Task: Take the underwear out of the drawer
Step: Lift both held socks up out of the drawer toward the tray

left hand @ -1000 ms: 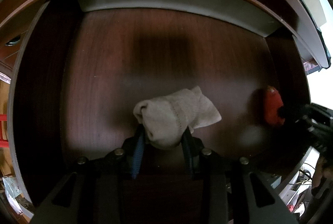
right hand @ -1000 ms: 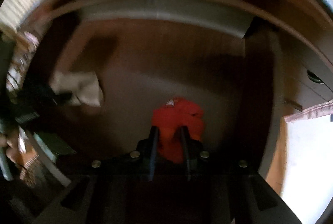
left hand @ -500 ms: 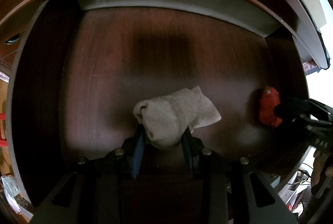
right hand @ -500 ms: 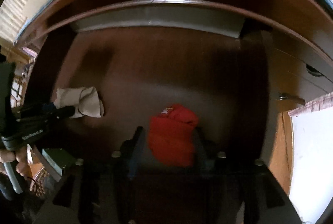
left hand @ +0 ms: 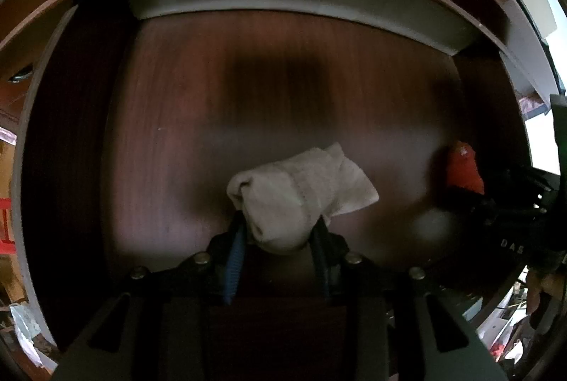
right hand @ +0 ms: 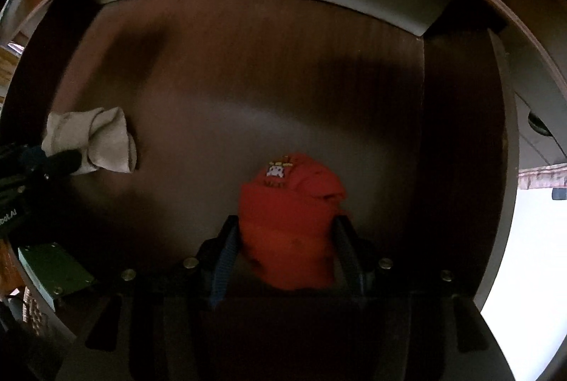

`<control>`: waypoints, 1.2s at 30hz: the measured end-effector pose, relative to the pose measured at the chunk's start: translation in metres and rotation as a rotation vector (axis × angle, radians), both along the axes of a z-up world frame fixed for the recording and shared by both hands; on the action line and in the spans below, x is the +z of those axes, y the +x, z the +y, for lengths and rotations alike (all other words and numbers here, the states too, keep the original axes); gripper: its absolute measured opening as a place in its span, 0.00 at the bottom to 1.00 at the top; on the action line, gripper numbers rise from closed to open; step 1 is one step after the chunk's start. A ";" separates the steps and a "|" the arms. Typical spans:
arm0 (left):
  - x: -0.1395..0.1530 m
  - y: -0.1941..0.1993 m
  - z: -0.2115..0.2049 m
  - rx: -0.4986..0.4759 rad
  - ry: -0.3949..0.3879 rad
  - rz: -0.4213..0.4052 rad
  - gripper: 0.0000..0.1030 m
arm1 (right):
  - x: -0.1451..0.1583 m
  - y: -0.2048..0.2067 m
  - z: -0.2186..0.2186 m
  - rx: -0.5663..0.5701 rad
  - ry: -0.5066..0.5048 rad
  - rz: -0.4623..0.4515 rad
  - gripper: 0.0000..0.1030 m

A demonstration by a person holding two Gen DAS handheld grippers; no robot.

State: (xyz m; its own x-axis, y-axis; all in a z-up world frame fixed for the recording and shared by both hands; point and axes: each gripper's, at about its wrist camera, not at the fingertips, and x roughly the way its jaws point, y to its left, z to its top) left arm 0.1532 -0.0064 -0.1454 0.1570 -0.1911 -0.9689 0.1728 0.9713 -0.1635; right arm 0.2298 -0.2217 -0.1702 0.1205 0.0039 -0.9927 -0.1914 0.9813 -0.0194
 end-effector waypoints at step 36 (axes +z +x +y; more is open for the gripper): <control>0.028 -0.031 0.016 0.037 0.037 -0.175 0.32 | 0.057 -0.082 -0.035 -0.104 0.346 -0.234 0.36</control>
